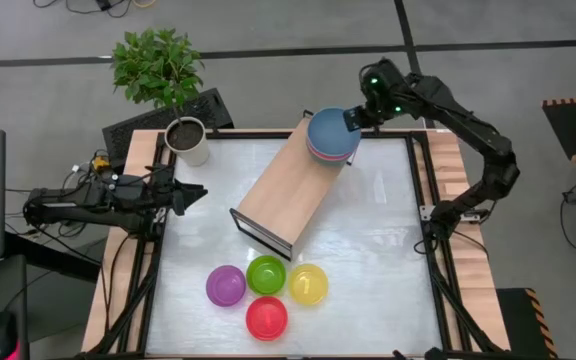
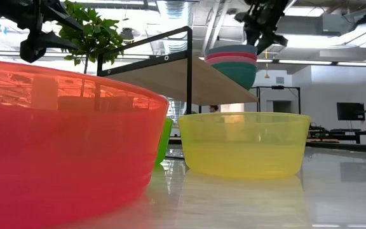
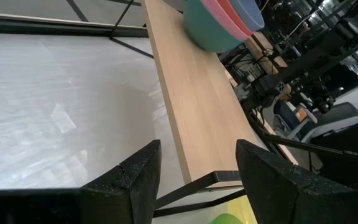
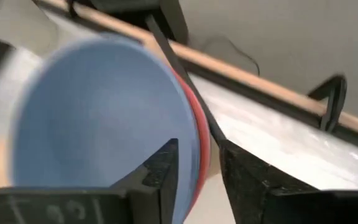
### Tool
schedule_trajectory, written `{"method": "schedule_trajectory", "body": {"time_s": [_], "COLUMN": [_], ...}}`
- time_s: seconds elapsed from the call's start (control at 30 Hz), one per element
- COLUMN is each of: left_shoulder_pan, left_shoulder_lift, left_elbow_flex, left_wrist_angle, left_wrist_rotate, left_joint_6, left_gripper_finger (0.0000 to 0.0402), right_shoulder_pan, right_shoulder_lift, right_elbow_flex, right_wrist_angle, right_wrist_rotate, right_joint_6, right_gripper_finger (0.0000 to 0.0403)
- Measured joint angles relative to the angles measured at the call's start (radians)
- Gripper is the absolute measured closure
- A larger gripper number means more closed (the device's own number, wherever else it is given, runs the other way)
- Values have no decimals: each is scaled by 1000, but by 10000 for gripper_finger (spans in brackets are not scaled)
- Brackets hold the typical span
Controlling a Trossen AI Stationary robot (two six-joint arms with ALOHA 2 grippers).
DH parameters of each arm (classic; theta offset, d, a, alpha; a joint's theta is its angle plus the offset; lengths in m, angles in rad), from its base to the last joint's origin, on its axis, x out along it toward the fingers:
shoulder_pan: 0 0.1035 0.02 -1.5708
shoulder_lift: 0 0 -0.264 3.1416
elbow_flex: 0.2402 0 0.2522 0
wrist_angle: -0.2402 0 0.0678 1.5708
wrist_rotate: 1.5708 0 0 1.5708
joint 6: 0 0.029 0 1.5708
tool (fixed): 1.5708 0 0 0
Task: Place and stack bowls onto a shelf
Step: Put the yellow bowl on the shelf
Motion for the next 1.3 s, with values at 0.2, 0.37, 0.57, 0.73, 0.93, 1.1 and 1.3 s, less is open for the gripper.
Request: {"method": "schedule_trajectory", "body": {"time_s": [0.2,0.37,0.57,0.73,0.93,1.1,1.3], "left_shoulder_pan": [0,0,0,0,0,0,0], "left_shoulder_lift": [0,0,0,0,0,1,7], "left_elbow_flex": [0,0,0,0,0,0,0], "left_wrist_angle": [0,0,0,-6,-27,-48,-86], "left_wrist_rotate": [0,0,0,0,-1,9,33], "left_joint_6": [0,0,0,0,-2,-20,-59], "left_gripper_finger": [209,209,209,209,209,209,209], "right_shoulder_pan": [1,134,491,771,968,1034,1048], "right_shoulder_lift": [-120,-209,-208,-193,-97,35,161], "right_elbow_flex": [42,24,-160,-379,-536,-553,-553], "right_wrist_angle": [40,-35,-90,93,352,440,492], "right_wrist_rotate": [-4,-37,65,64,72,87,68], "right_joint_6": [17,32,184,365,446,355,313], "right_gripper_finger": [248,253,257,257,255,257,259]}}
